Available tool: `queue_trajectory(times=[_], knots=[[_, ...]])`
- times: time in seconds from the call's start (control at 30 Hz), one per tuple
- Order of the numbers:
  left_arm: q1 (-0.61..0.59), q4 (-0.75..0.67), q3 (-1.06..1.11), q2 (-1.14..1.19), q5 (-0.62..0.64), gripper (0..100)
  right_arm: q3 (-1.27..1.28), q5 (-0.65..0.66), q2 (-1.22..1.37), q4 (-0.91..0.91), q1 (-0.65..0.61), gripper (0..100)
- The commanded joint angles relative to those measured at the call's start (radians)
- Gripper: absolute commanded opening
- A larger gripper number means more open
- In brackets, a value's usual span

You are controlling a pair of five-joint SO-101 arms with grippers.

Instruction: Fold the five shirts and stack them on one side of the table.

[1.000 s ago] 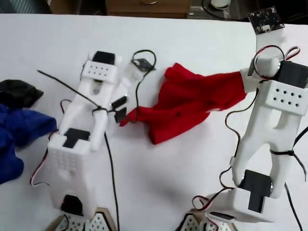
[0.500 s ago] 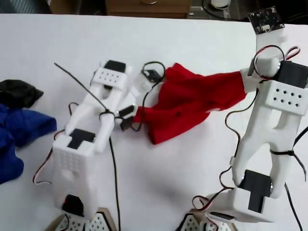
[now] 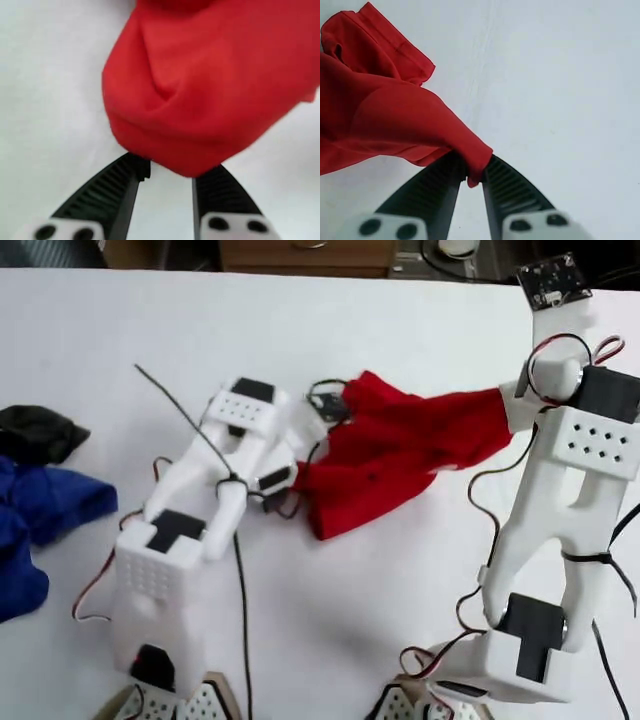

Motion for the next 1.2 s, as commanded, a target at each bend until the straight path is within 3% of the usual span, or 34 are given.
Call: queue_trajectory(times=[0.0,0.27,0.47,0.67,0.9,1.17], knots=[[0.018,-0.021,-0.012,-0.012,0.060,15,-0.002,-0.002,-0.054,-0.010,0.005,2.2],[0.011,-0.023,-0.010,-0.009,0.064,20,-0.002,0.000,-0.054,-0.008,0.005,2.2],[0.011,-0.107,-0.002,-0.006,0.071,19,-0.002,0.002,-0.054,-0.008,0.005,2.2],[0.011,-0.143,-0.002,-0.008,0.098,2,-0.002,0.003,-0.056,-0.008,0.005,2.2],[-0.029,-0.132,-0.018,-0.021,0.107,3,0.003,0.000,-0.054,-0.015,0.005,2.2],[-0.103,0.140,-0.280,-0.126,0.107,3,-0.057,0.003,-0.058,-0.102,-0.133,2.2]])
